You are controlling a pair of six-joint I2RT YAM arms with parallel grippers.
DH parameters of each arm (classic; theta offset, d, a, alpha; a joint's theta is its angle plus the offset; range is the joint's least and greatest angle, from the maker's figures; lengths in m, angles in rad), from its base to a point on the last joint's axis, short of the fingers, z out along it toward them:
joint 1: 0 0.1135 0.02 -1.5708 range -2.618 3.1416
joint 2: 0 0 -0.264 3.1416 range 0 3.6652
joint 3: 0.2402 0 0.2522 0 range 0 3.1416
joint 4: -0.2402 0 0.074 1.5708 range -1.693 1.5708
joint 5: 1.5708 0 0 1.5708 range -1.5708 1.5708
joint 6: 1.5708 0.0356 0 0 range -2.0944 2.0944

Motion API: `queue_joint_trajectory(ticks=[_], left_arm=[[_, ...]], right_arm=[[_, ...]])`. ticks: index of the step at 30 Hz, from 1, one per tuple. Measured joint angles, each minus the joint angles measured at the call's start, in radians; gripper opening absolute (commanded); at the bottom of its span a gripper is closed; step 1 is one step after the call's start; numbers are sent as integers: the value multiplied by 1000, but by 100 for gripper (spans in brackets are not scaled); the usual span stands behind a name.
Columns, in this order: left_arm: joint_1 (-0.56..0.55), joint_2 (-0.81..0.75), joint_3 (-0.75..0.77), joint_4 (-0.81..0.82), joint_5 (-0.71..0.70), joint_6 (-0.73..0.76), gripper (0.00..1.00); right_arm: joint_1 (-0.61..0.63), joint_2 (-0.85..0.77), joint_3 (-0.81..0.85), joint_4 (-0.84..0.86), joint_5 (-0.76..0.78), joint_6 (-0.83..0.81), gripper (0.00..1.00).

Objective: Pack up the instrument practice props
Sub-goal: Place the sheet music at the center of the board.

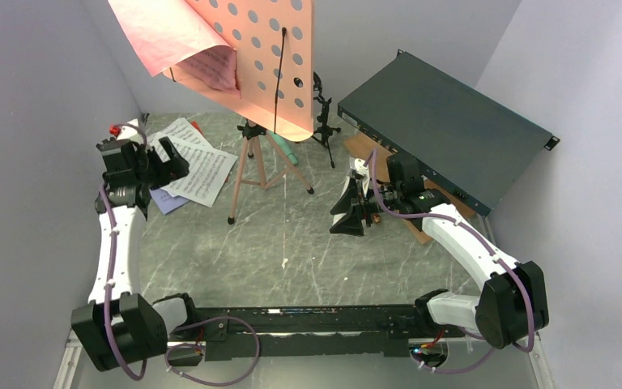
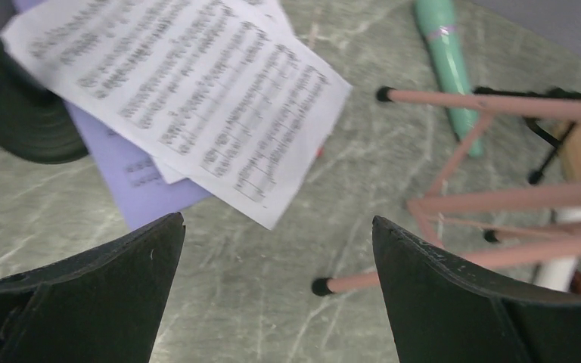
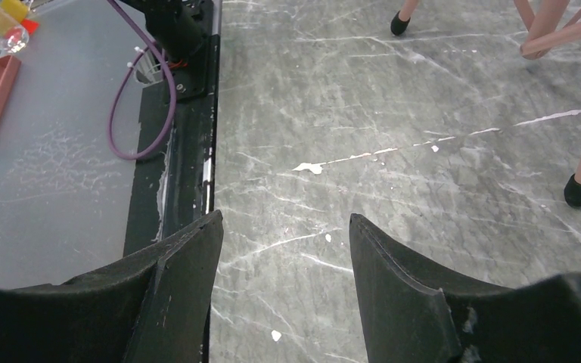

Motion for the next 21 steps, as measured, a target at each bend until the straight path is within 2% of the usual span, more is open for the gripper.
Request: queue_joint_trajectory(ticks=[9, 14, 21], left_arm=[[1, -146, -131, 43, 235, -40, 98], [2, -290, -194, 72, 356, -99, 99], [2, -488, -195, 189, 497, -209, 99]], right_arm=[[0, 0, 9, -9, 2, -14, 66], [0, 3, 9, -16, 3, -23, 66], [0, 4, 9, -26, 3, -28, 66]])
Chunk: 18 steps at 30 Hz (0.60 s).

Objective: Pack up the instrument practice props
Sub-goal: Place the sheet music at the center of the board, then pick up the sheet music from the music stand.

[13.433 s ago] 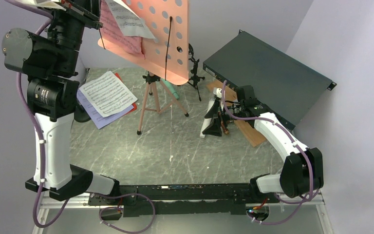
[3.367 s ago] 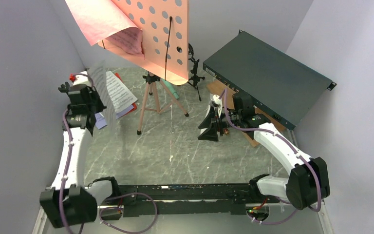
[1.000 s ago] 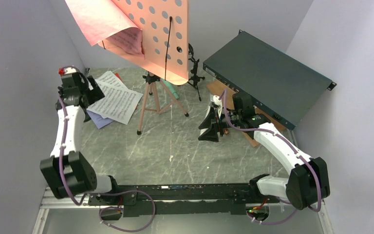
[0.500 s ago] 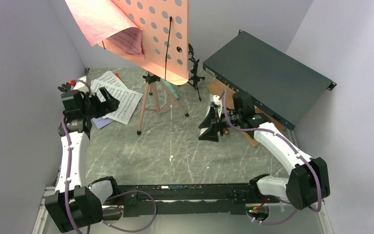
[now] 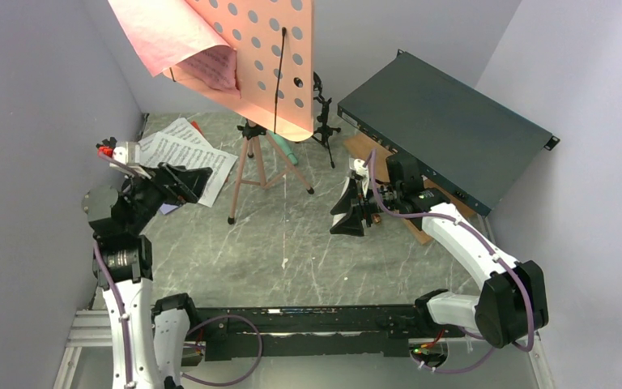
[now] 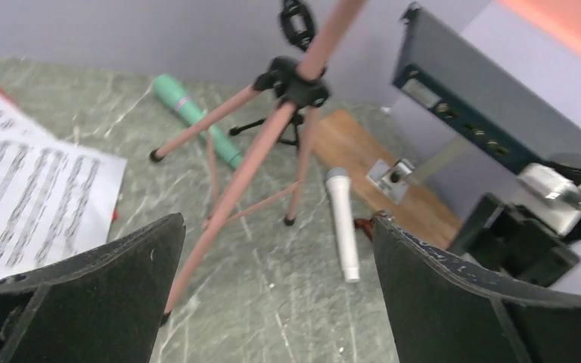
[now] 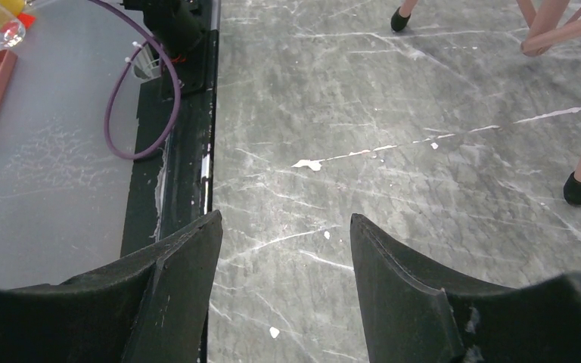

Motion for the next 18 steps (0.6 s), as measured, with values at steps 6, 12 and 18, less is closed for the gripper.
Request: queue_joint_trajectory(ticks=[6, 12, 18], left_arm=[[0, -34, 41, 169, 97, -149, 100], [0, 21, 58, 449, 116, -433, 100], [-6, 108, 120, 623, 56, -673, 99]], right_arm=[[0, 3, 0, 0, 0, 0, 66], [0, 3, 0, 0, 1, -2, 66], [0, 3, 0, -1, 1, -3, 66]])
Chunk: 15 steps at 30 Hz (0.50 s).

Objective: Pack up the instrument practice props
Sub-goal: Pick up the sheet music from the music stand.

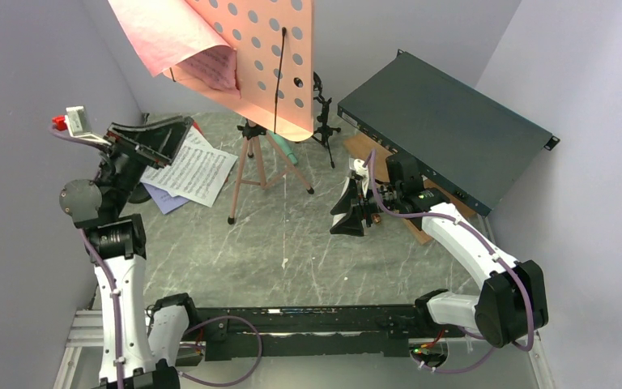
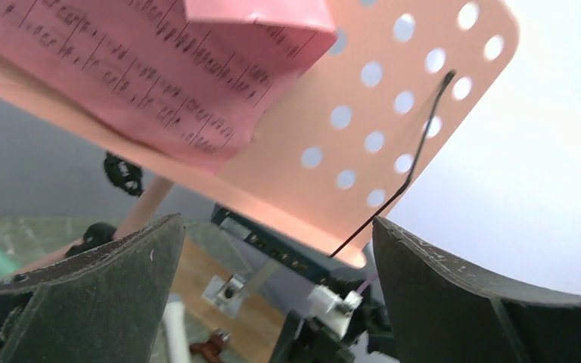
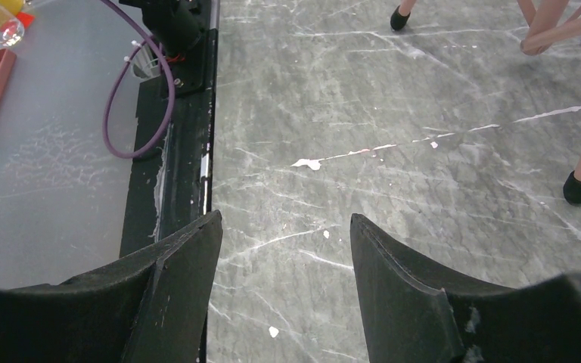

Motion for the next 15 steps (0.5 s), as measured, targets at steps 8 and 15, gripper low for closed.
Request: queue_joint_trajectory(ticks=[8, 15], left_arm=[[-45, 56, 97, 87, -82, -151, 96], [-108, 111, 157, 124, -163, -166, 93]], right_arm=[[0, 1, 0, 0, 1, 0, 66], [0, 4, 0, 0, 7, 0, 66]])
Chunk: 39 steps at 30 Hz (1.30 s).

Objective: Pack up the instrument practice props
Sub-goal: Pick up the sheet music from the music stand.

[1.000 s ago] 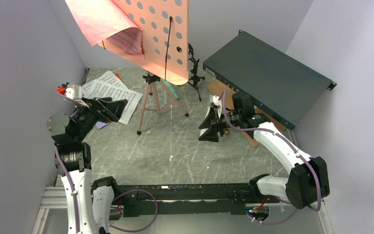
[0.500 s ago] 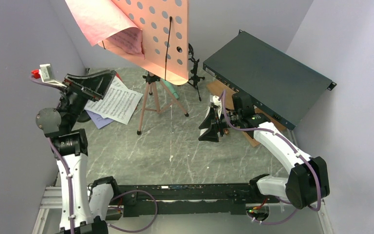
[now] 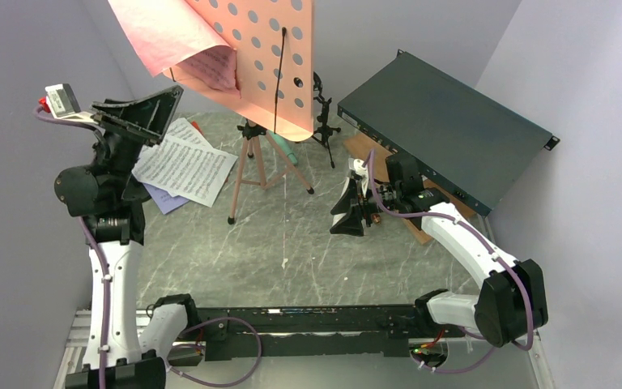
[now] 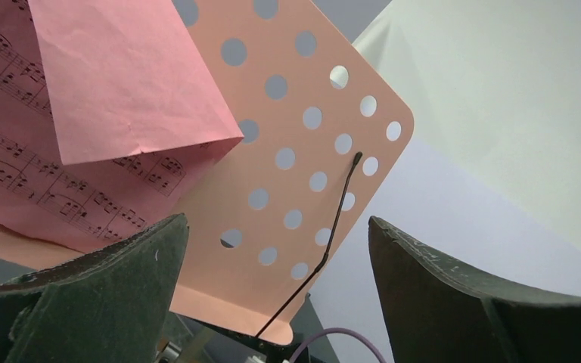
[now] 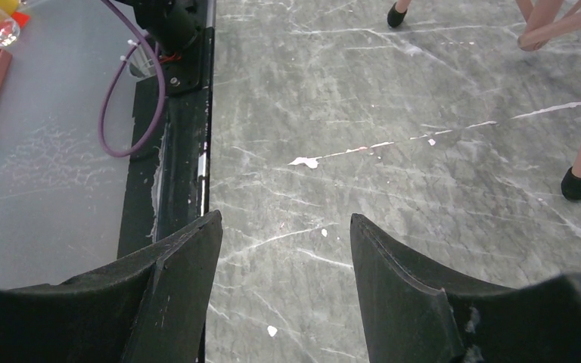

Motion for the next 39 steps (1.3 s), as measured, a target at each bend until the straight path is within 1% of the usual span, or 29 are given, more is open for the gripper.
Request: queue_joint_trajectory(ticks=[9, 13, 17, 25, 28, 32, 36, 39], left_arm=[[-30, 64, 29, -3, -96, 2, 92], [-30, 73, 43, -60, -134, 31, 93], [-30, 88, 75, -110, -164, 81, 91], [-30, 199, 182, -140, -166, 105, 83], [-30, 230, 209, -156, -168, 108, 78], [-30, 254, 247, -166, -174, 117, 67], [-30, 256, 278, -183, -187, 127, 66], [-30, 256, 296, -196, -195, 130, 62]], right_arm=[[0, 0, 0, 0, 6, -1, 66], [0, 0, 0, -2, 6, -3, 66], [0, 0, 0, -2, 6, -4, 66], [0, 0, 0, -3, 6, -5, 66], [0, 0, 0, -3, 6, -6, 66], [0, -1, 0, -3, 6, -7, 66], [0, -4, 0, -3, 6, -7, 66], [0, -4, 0, -3, 6, -7, 66]])
